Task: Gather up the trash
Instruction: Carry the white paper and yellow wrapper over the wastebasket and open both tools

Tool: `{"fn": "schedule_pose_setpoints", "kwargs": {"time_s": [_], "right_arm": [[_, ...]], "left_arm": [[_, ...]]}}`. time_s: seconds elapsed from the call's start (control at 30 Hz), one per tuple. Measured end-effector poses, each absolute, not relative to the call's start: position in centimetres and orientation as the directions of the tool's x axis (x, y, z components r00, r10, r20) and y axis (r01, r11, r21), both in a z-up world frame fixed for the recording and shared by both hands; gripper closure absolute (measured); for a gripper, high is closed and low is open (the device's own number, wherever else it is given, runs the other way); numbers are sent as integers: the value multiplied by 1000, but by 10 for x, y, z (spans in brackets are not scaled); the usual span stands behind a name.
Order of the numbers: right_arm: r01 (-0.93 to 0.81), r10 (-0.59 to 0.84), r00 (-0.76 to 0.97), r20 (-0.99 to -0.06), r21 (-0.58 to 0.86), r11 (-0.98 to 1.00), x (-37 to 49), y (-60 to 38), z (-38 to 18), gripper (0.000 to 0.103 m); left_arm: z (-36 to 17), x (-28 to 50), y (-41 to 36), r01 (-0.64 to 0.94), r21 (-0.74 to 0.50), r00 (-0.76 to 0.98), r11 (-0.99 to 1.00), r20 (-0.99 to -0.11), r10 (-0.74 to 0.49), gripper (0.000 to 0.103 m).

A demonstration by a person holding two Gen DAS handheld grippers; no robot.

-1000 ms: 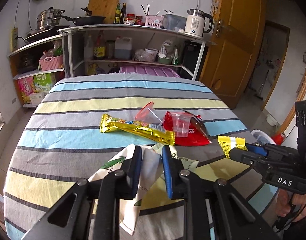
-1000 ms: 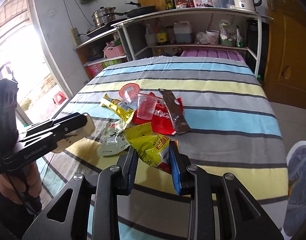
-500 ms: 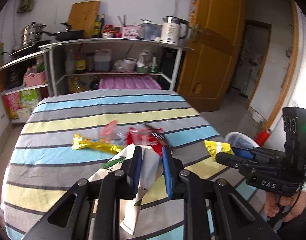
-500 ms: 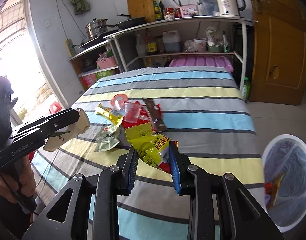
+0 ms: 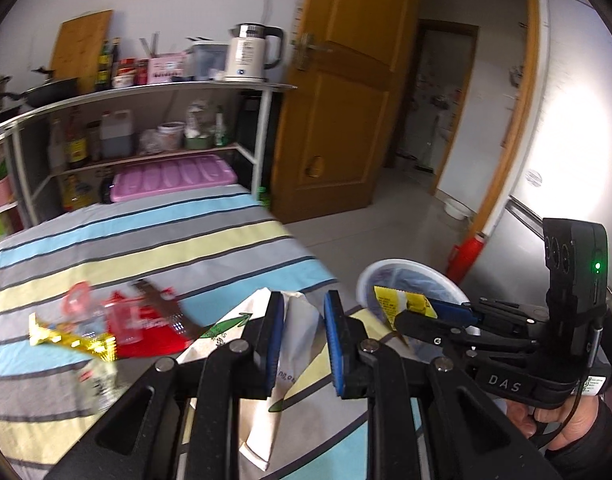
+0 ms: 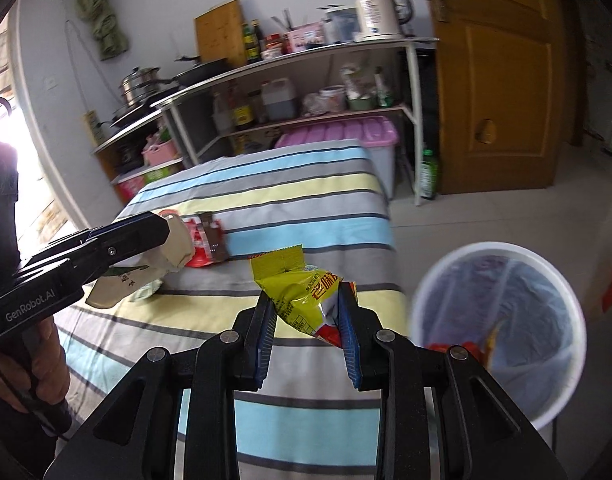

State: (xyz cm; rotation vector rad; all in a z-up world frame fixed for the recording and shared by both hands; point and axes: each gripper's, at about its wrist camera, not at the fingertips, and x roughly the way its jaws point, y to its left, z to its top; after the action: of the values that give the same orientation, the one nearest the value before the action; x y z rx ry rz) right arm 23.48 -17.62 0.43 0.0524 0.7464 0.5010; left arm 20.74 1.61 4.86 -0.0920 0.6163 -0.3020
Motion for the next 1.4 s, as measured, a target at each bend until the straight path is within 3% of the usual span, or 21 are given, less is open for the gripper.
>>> {"fn": "schedule_pose_setpoints", "kwargs": {"time_s": [0.63,1.2,1.4], "right_arm": [[-198,310,672,-673,240,950,247,-281,-22,72],[-92,256,645,-720,260,961,264,-325,-54,71],[-83,257,640,-724,267,960,265,-327,-59,66]], "left_arm": [[31,263,-103,467,-212,636,858,-594,-493,82],[-4,305,-149,501,-293,542,814,-627,-560,80],[-10,309,-147,480,-315,536,819,-633,-558,69]]}}
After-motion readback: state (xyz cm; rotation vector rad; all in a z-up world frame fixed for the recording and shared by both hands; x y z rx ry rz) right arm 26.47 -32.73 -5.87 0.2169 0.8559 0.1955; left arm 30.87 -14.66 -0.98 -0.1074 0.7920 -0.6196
